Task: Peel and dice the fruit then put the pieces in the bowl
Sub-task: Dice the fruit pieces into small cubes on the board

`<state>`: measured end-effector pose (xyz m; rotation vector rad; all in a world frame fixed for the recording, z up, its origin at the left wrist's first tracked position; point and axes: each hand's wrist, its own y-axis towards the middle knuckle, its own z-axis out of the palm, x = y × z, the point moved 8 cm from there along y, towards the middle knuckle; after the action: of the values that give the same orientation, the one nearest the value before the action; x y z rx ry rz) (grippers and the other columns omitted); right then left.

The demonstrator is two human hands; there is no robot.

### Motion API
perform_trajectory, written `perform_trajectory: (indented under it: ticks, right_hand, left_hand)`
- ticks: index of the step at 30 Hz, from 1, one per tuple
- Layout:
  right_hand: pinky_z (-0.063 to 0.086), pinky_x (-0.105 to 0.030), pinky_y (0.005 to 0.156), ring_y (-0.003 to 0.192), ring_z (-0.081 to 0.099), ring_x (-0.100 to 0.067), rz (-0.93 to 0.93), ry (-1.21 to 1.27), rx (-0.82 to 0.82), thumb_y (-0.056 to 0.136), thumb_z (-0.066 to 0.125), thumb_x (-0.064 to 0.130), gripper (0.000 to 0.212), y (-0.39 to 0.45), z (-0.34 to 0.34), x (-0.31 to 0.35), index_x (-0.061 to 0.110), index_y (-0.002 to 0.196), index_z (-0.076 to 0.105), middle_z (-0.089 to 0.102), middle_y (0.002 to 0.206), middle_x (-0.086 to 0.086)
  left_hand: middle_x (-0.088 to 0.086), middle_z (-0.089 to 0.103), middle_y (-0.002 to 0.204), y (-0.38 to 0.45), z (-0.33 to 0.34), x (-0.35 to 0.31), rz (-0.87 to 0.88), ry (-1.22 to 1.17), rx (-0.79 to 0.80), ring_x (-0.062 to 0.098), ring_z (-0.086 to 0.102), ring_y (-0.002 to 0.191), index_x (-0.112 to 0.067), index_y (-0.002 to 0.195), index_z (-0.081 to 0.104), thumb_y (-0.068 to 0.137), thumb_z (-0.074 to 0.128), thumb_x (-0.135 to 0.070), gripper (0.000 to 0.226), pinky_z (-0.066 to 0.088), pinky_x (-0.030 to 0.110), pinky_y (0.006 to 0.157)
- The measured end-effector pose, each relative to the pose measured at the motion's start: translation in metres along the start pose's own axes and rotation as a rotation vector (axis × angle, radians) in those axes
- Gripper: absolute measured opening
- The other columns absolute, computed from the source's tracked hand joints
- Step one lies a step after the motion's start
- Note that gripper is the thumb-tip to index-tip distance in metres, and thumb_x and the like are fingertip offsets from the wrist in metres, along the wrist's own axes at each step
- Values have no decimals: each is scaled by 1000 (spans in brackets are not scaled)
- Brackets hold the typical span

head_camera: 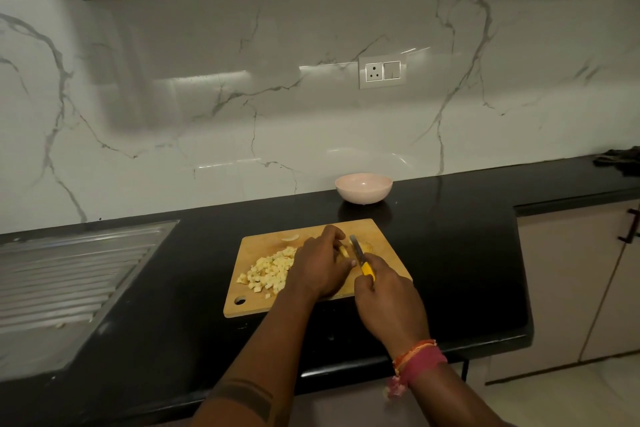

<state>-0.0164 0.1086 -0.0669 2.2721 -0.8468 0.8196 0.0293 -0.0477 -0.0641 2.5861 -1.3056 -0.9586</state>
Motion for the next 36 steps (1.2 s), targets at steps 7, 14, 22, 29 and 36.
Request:
perform_trajectory:
  ticks: [7,14,22,29,36]
  right_hand:
    - [45,-27,54,62,55,-7,-56,-147,30,99,40,33,54,-4,8,6,35,153,36,59,71,7]
    - [43,-28,53,60,54,-9,-114,-240,50,97,39,35,63,-3,18,11,38,157,22,55,69,8]
    - [38,-30,57,69,55,-16,-178,-331,73,101,38,33,56,3,28,27,25,156,30,66,89,0]
    - [41,-31,60,79,65,-21,-225,-395,126,99,40,32,56,0,33,27,21,153,32,66,91,-3]
    - [47,-30,59,66,57,-12,-181,-340,50,100,36,37,58,-27,19,18,29,156,26,58,77,7]
  left_hand:
    - [-8,70,109,-9,-13,18,35,132,-62,17,51,112,-29,118,68,96,65,-41,26,46,40,97]
    - [-10,71,118,-7,-12,19,55,151,-70,18,57,111,-29,116,74,95,66,-39,24,48,41,99]
    - [-9,73,110,-8,-13,13,100,163,-79,15,62,99,-31,108,78,95,65,-35,19,52,40,93]
    - [-10,76,100,-9,-15,12,92,186,-122,15,66,91,-31,100,81,92,65,-36,18,55,40,88]
    - [-13,75,103,-7,-11,16,66,196,-118,13,63,95,-32,102,79,93,65,-42,19,53,38,89]
